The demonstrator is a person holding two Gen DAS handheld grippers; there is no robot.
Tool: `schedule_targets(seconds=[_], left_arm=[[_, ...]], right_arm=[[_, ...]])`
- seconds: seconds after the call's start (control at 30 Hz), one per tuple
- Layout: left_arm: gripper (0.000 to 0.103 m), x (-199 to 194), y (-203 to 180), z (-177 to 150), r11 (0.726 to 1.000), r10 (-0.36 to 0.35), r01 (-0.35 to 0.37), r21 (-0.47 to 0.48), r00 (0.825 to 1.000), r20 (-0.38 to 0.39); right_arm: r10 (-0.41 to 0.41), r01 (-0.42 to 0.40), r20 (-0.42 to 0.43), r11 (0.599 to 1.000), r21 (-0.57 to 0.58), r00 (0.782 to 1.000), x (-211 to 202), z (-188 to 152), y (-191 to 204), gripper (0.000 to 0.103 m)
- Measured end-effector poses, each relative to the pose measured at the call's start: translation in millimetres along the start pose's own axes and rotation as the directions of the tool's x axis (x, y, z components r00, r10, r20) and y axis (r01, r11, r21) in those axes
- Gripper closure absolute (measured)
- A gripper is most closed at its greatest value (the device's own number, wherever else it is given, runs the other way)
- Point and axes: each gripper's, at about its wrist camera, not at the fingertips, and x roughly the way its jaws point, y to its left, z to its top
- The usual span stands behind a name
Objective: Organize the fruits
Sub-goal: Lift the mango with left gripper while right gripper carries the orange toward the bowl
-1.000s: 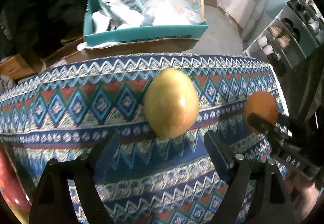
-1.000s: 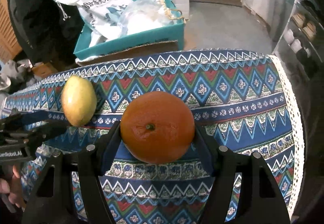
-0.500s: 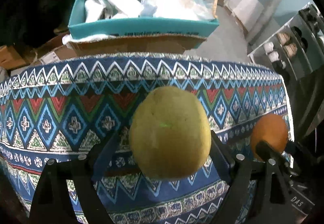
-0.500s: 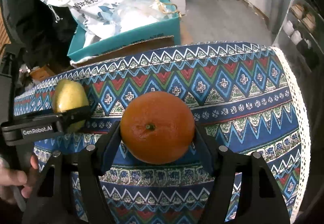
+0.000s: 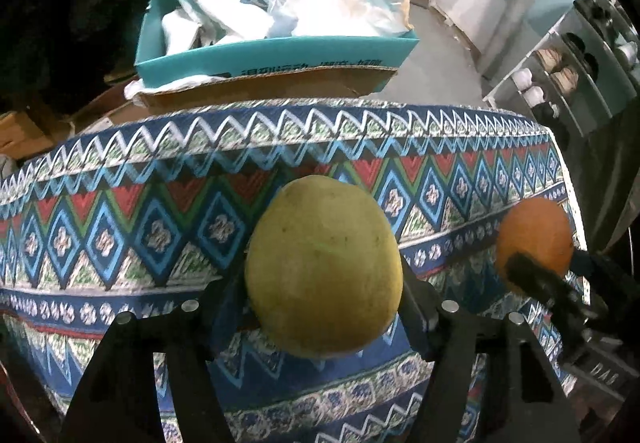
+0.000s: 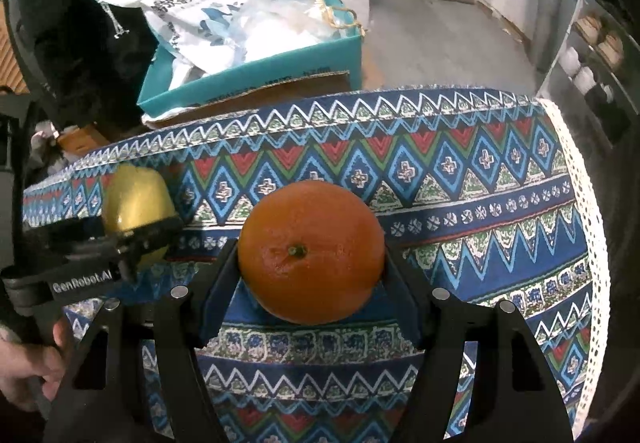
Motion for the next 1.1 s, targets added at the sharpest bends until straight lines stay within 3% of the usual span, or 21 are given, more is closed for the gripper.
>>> schedule_targets(seconds=[0.6,1.1], left_arm=[[0.033,-63.1,18.2,-37.3,1.000,0.015,-0.014,-0.024,0.999,0.041],[0.033,-133.2,15.5,-69.5,1.000,0.023,-0.024,0.007,0.995,0.098]], right_arm=[[0.055,-0.054,0.064,0.998,-0.015,0.996,-53.9,-10.4,21.3,0.034],[0.088,-0.075,0.130,0.992,-0.100,0.988,-110.3,-18.9,62.5,0.034]])
